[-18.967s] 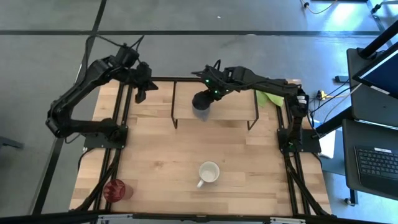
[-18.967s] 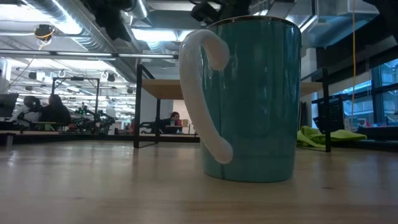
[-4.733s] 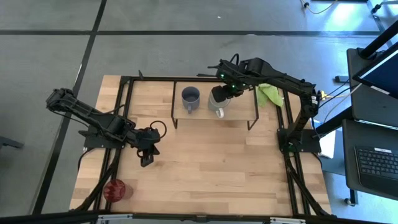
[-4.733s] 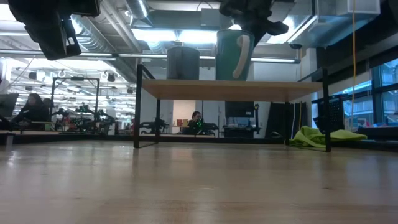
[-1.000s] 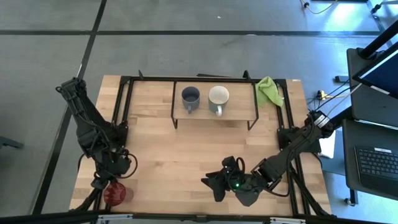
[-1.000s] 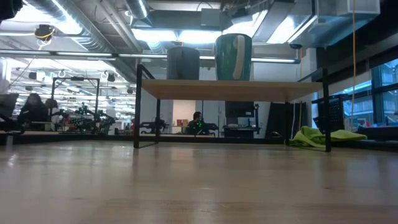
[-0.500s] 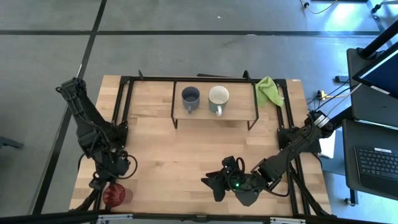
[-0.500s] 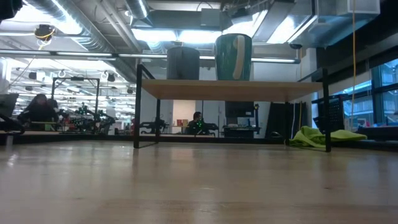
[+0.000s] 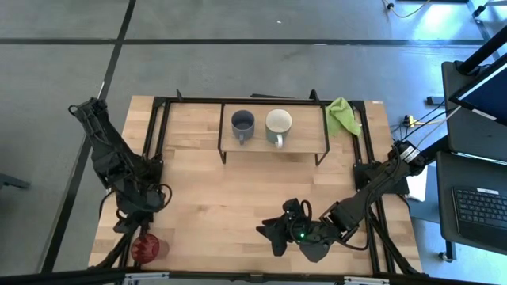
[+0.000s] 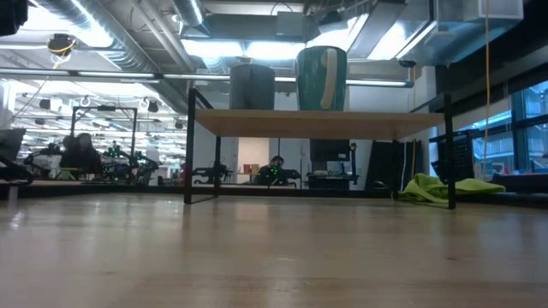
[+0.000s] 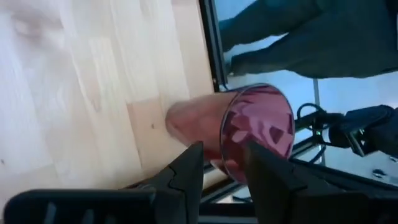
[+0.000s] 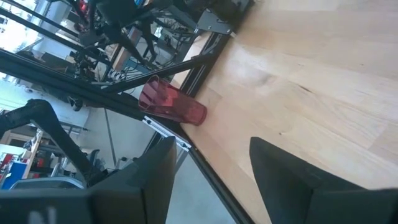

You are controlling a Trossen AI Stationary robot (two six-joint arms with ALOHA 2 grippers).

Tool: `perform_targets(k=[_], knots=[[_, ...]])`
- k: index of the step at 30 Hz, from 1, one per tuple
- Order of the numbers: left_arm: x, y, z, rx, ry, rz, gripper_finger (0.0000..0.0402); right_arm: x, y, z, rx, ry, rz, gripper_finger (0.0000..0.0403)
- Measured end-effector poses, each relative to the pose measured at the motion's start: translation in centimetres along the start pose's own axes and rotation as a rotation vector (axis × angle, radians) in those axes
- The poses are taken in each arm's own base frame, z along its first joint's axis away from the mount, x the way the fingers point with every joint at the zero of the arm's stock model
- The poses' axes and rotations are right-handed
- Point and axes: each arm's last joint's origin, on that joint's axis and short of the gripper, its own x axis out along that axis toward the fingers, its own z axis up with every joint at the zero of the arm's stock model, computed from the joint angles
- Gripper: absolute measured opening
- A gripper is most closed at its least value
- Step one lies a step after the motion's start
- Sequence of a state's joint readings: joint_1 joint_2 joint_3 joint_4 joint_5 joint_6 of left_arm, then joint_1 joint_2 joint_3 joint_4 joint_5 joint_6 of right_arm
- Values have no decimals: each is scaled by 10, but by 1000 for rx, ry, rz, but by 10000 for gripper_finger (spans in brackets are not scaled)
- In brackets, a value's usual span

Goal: Stack small to large cups/mugs on shelf
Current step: Put the purple cup on the shelf

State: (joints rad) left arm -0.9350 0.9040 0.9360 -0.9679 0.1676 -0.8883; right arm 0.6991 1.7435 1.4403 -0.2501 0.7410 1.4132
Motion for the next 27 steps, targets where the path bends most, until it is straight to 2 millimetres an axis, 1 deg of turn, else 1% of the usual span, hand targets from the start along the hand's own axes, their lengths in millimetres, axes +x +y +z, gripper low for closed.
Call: perform_targets(k=[3, 9, 14, 20, 27], knots=[[6, -2, -2, -27, 44, 8, 108, 1, 0, 1, 0, -2, -2, 206], [22, -9, -6, -20, 123, 36, 108, 1, -1, 1, -3, -2, -6, 206], [25, -16, -6, -41, 103, 4, 108, 2, -1, 2, -1, -5, -8, 206], [29, -16, -8, -65, 77, 56, 108, 3, -1, 3, -1, -7, -9, 206], [46, -17, -5, -70, 112, 123, 108, 3, -1, 3, 0, 0, -8, 206]])
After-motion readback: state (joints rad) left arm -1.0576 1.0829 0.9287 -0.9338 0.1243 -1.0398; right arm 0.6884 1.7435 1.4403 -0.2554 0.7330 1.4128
